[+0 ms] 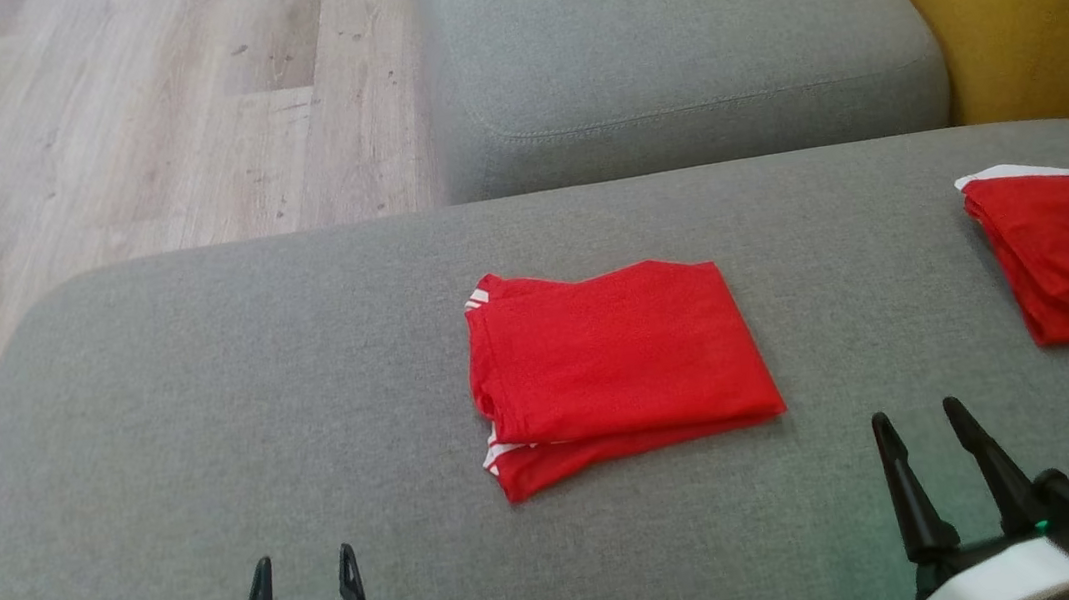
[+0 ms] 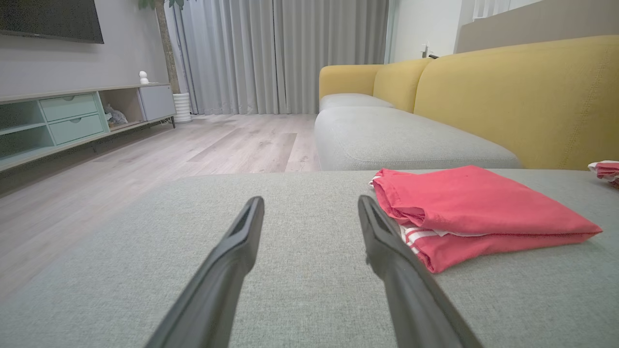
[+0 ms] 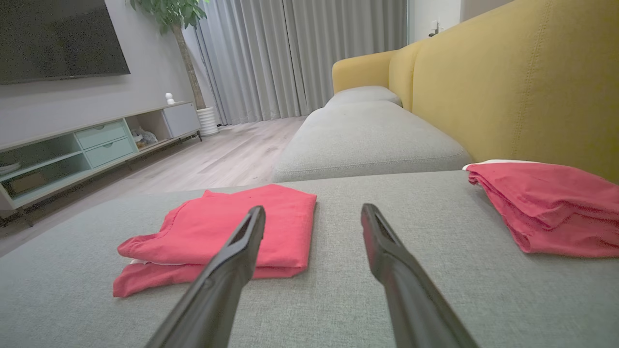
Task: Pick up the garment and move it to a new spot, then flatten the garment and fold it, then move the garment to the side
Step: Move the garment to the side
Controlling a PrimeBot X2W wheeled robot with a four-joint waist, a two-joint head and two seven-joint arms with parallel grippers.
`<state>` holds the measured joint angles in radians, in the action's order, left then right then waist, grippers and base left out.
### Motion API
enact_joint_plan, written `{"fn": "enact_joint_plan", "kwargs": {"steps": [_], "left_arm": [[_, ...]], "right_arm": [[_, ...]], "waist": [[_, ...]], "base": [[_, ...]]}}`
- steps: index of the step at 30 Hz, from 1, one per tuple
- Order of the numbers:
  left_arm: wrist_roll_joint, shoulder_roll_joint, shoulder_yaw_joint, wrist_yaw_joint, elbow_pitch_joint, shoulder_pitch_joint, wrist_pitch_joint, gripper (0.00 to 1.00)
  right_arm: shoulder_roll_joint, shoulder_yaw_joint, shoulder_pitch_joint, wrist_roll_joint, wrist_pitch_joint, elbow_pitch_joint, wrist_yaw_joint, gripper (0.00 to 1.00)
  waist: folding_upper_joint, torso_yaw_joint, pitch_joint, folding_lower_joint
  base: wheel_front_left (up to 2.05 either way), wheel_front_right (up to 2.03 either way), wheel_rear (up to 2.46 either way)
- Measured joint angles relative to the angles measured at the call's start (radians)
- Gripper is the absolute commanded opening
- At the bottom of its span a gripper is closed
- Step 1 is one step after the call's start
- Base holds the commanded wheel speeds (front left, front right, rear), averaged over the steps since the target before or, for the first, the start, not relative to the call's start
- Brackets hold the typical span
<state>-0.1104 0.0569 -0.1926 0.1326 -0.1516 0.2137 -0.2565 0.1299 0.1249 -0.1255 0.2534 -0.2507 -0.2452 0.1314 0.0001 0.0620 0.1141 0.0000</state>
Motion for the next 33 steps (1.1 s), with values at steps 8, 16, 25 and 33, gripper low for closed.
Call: {"fn": "enact_joint_plan", "kwargs": {"steps": [8, 16, 25, 33], "left_arm": [[0.0, 0.0, 0.002, 0.01, -0.021, 0.0, 0.0, 1.0], [-0.004, 0.0, 0.008, 0.026, -0.022, 0.0, 0.0, 1.0], [-0.002, 0.0, -0.004, 0.035, 0.013, -0.014, 0.0, 1.0], [0.024, -0.001, -0.044, 0.067, 0.016, -0.107, 0.0, 1.0]], "right_arm": [[-0.016, -0.009, -0.011, -0.019, 0.0, -0.002, 0.0, 1.0], [-0.018, -0.016, -0.009, -0.083, 0.0, -0.016, 0.0, 1.0], [-0.034, -0.056, 0.125, -0.104, 0.0, -0.154, 0.0, 1.0], [-0.027, -0.049, 0.433, -0.103, 0.165, -0.351, 0.0, 1.0]], "waist": [[0.0, -0.01, -0.001, 0.0], [0.0, -0.019, -0.028, 0.0], [0.0, -0.02, -0.108, 0.0], [0.0, 0.004, -0.204, 0.0004]], "base": [[0.0, 0.0, 0.0], [0.0, 0.0, 0.0], [0.0, 0.0, 0.0], [0.0, 0.0, 0.0]]}}
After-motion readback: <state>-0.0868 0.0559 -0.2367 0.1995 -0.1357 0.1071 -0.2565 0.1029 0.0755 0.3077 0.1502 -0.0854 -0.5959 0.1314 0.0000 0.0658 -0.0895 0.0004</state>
